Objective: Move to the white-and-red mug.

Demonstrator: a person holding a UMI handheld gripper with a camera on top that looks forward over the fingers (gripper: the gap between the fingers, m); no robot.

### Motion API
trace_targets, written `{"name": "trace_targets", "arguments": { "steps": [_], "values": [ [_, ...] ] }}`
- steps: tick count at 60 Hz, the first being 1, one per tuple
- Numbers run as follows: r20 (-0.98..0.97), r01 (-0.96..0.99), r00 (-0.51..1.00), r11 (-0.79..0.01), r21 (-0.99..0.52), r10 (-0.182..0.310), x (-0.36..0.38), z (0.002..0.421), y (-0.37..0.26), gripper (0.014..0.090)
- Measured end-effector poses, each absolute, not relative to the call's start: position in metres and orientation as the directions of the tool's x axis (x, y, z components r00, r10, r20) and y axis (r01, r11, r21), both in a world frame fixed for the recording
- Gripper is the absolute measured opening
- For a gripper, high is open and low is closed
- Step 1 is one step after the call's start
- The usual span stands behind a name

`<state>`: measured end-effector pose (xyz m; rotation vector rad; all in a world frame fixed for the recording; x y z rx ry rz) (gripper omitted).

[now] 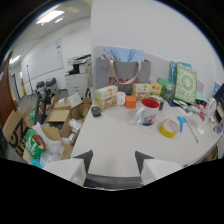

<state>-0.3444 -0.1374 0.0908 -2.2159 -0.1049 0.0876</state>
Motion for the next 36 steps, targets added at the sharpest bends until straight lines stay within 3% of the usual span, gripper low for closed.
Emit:
{"name": "trace_targets", "arguments": {
  "steps": [13, 36],
  "values": [
    [-0.013, 0.04, 0.996, -0.598, -0.8, 0.084, -0.331, 0.09, -0.147, 0.0839],
    [0.012, -0.005, 1.0, -0.607, -0.795, -0.024, -0.264, 0.081, -0.155, 0.0842]
  ]
}}
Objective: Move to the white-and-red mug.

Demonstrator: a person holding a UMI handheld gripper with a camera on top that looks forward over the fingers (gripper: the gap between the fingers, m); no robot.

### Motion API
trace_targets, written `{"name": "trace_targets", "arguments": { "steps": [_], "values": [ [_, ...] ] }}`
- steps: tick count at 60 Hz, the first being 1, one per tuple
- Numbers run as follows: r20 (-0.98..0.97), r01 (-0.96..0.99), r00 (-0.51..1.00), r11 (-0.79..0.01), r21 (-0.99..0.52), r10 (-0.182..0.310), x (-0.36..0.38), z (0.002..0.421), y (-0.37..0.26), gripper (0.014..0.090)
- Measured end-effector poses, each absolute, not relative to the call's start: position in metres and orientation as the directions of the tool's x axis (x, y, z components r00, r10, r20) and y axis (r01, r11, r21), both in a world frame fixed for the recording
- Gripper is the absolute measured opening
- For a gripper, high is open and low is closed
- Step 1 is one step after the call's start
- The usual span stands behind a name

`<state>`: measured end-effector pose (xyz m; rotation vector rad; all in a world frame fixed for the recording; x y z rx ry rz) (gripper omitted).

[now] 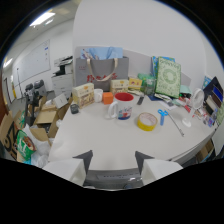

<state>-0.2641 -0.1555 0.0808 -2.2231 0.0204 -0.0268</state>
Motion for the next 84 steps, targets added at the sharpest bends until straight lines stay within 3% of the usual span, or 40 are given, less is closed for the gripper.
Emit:
{"name": "trace_targets", "arguments": {
  "steps": [11, 44, 84],
  "values": [
    [0.018, -0.002, 0.999, -0.605, -0.796, -0.026, -0.237, 0.073, -0.126, 0.0843],
    [0.012, 0.061, 0.996, -0.603, -0.795, 0.085, -0.216, 0.051, 0.009, 0.0839],
    [-0.003, 0.061, 0.995, -0.623, -0.78, 0.101, -0.214, 0.038, 0.038, 0.0839]
  ]
}}
